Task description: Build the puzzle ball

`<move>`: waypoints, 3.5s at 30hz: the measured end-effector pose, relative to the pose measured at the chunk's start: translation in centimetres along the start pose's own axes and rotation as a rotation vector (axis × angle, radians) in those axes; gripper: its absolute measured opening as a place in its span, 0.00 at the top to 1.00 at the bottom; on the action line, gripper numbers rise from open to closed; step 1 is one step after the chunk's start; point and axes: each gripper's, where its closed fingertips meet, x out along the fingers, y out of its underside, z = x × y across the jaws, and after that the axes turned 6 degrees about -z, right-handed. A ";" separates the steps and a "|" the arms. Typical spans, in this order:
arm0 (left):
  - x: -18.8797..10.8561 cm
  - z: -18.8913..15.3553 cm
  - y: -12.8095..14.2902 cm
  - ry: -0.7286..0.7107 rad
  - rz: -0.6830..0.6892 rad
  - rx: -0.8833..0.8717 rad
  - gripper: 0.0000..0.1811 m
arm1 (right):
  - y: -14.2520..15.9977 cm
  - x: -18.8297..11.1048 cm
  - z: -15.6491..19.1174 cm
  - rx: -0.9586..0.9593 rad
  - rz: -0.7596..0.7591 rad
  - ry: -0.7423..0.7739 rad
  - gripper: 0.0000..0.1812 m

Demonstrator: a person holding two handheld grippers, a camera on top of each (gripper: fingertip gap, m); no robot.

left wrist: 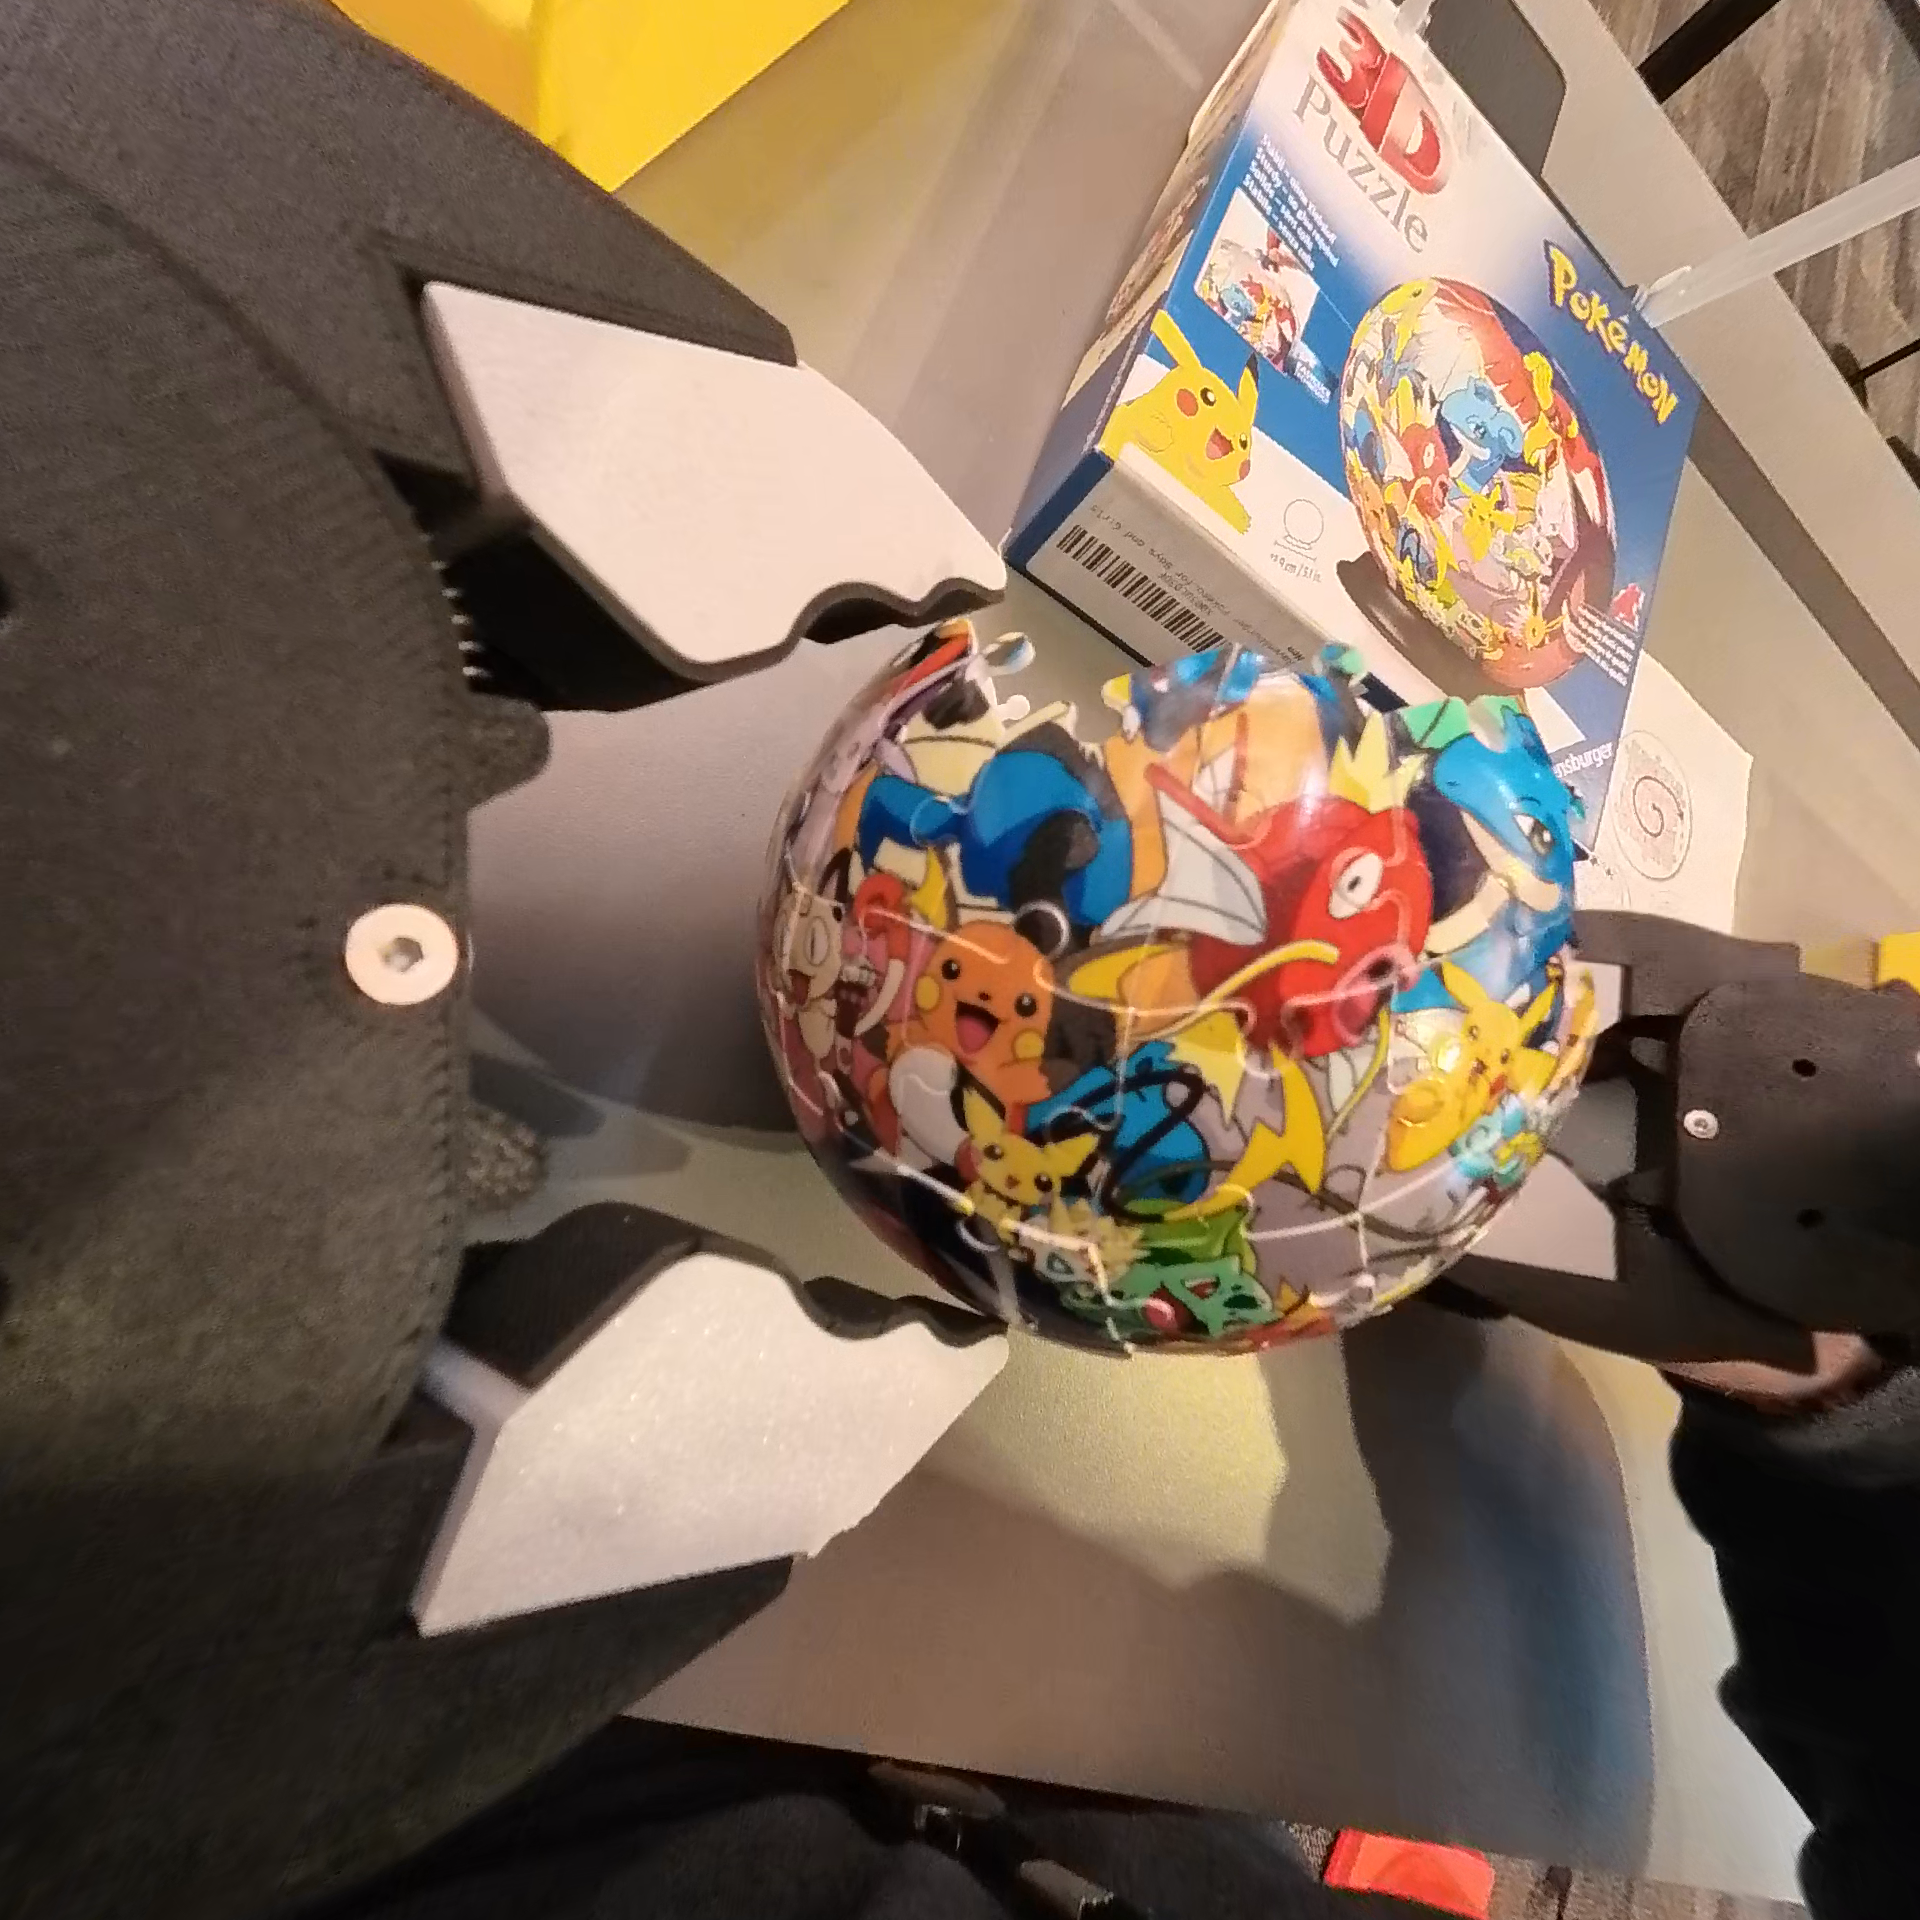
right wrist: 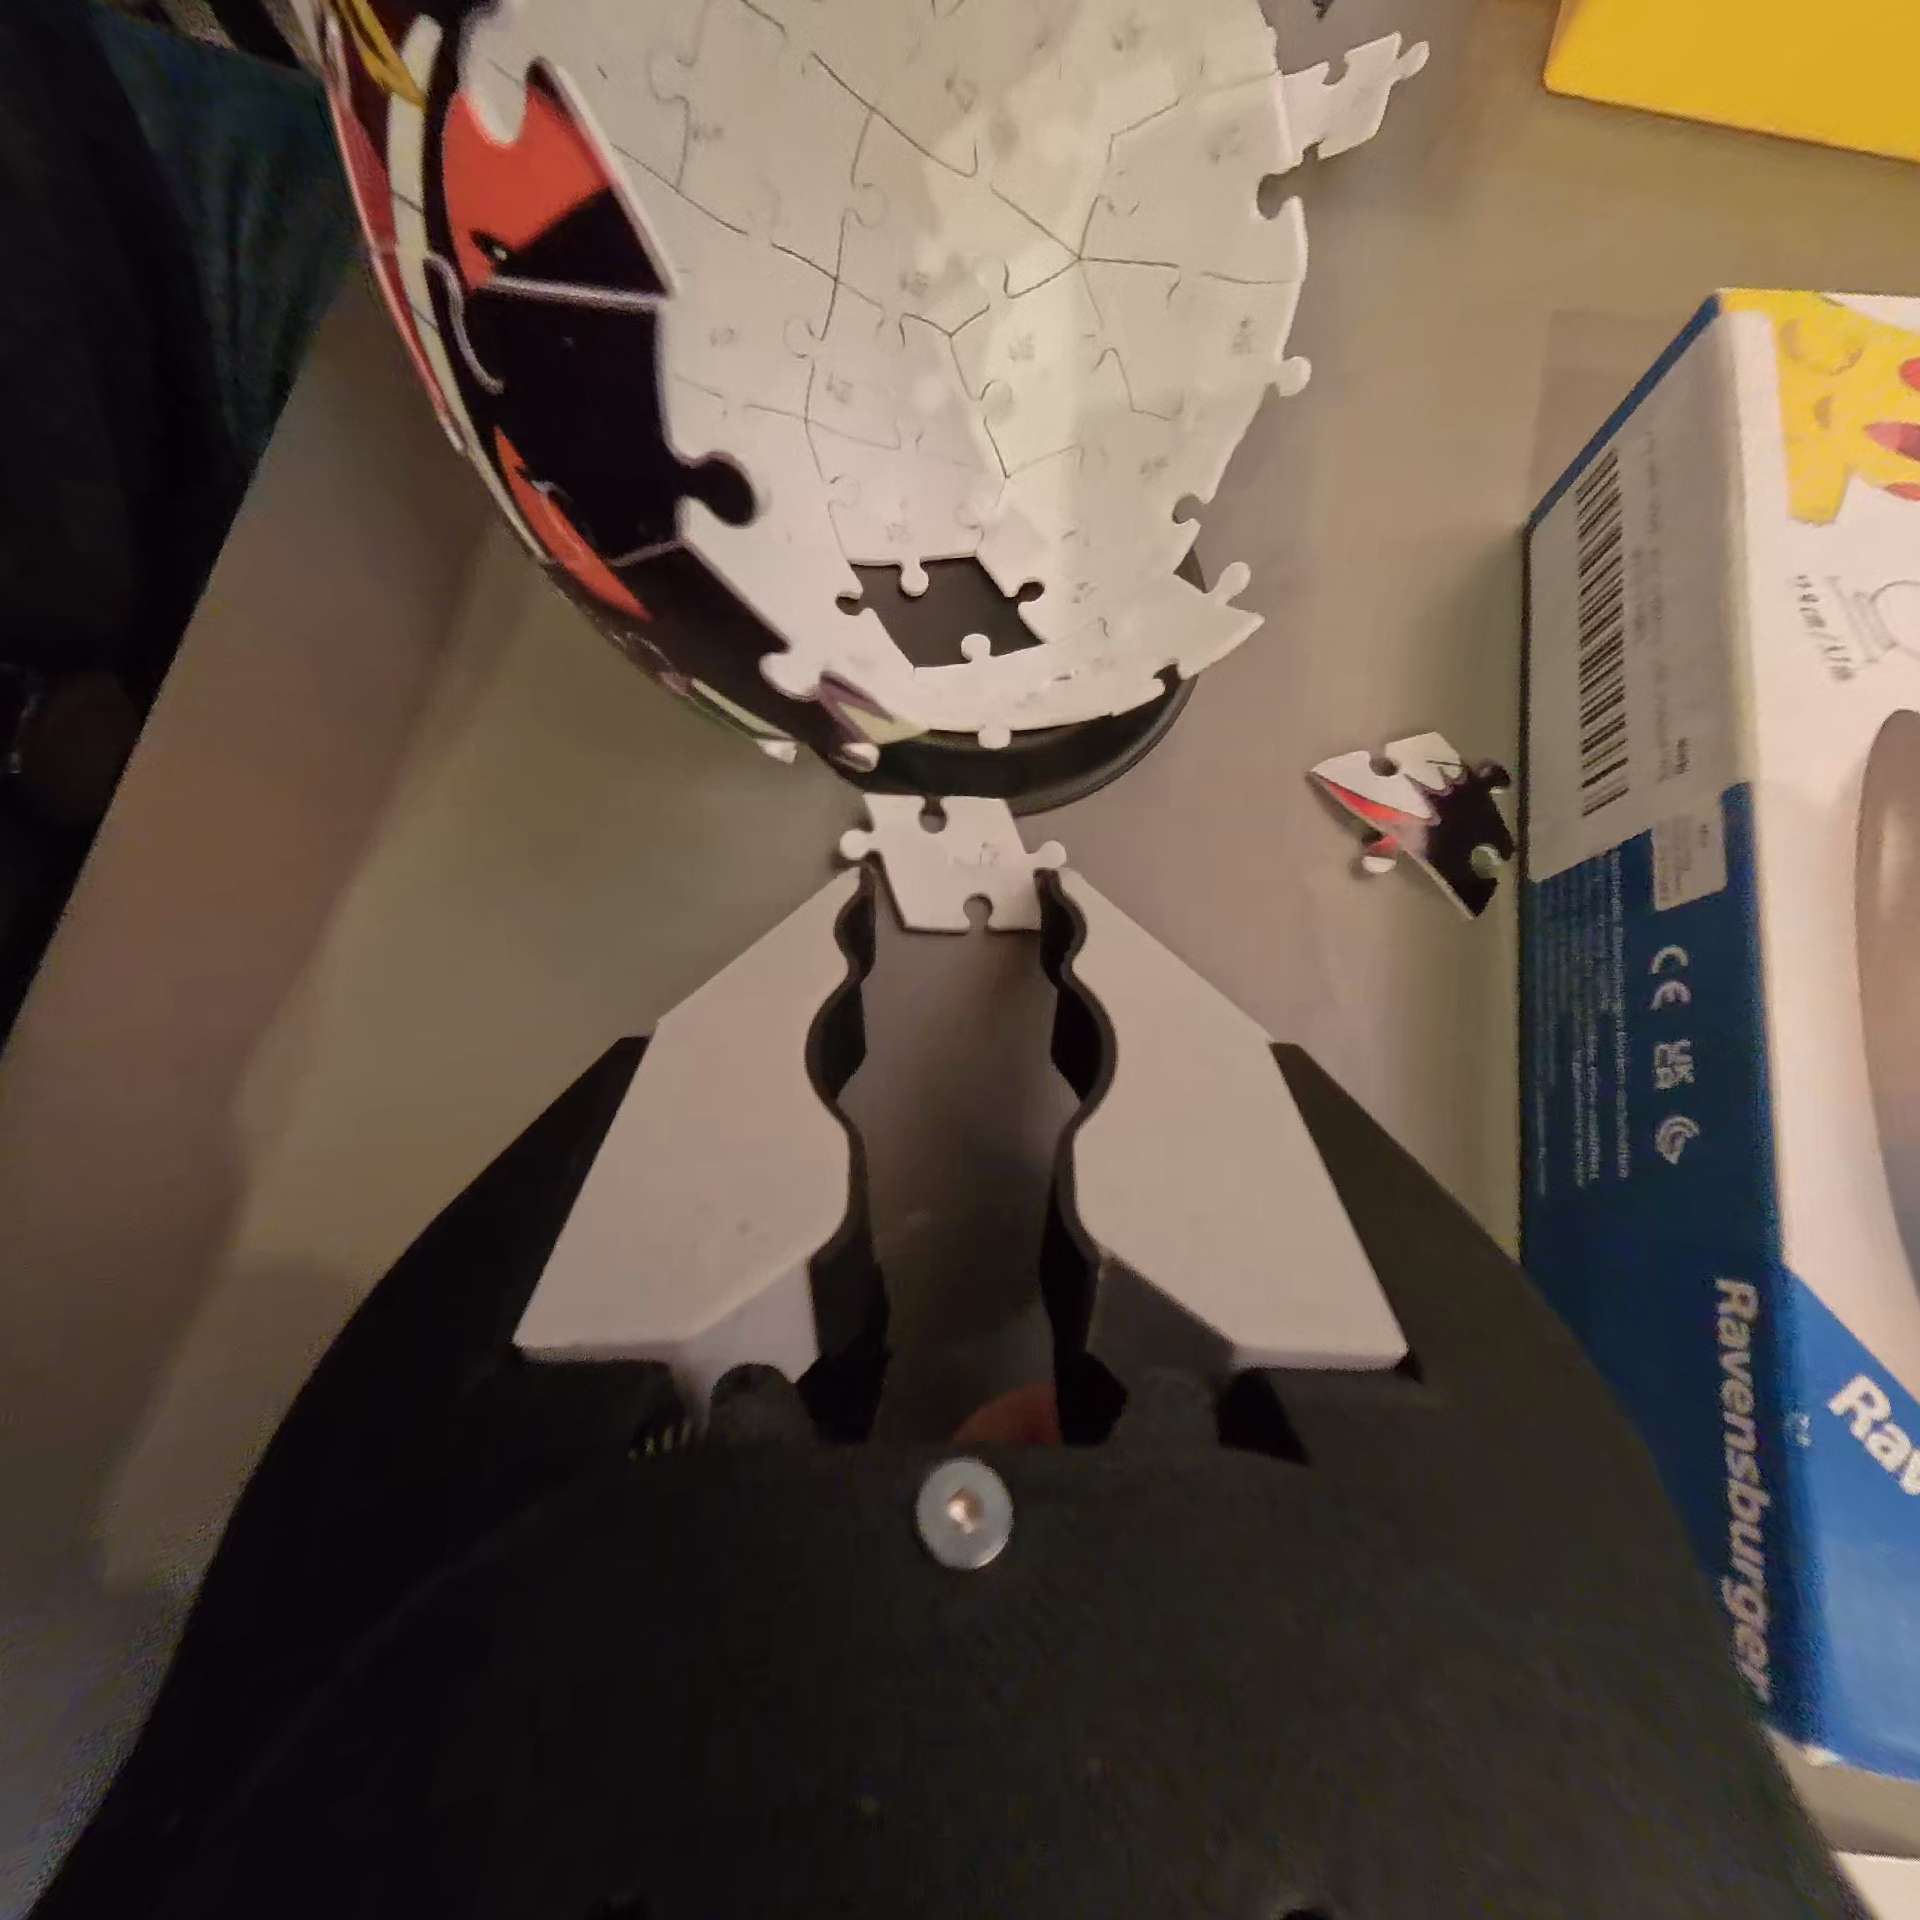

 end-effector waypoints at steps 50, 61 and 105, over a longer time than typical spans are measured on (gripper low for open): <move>0.9 -0.2 0.1 0.002 0.000 0.004 0.34 | -3.9 2.3 -0.3 -0.005 0.190 -0.322 0.85; 1.0 -0.2 0.1 0.004 -0.001 0.003 0.34 | -3.2 2.3 0.0 -0.076 0.248 -0.374 0.85; 1.1 -0.2 0.2 0.006 0.005 0.003 0.34 | -3.1 2.8 0.1 -0.017 0.286 -0.393 0.97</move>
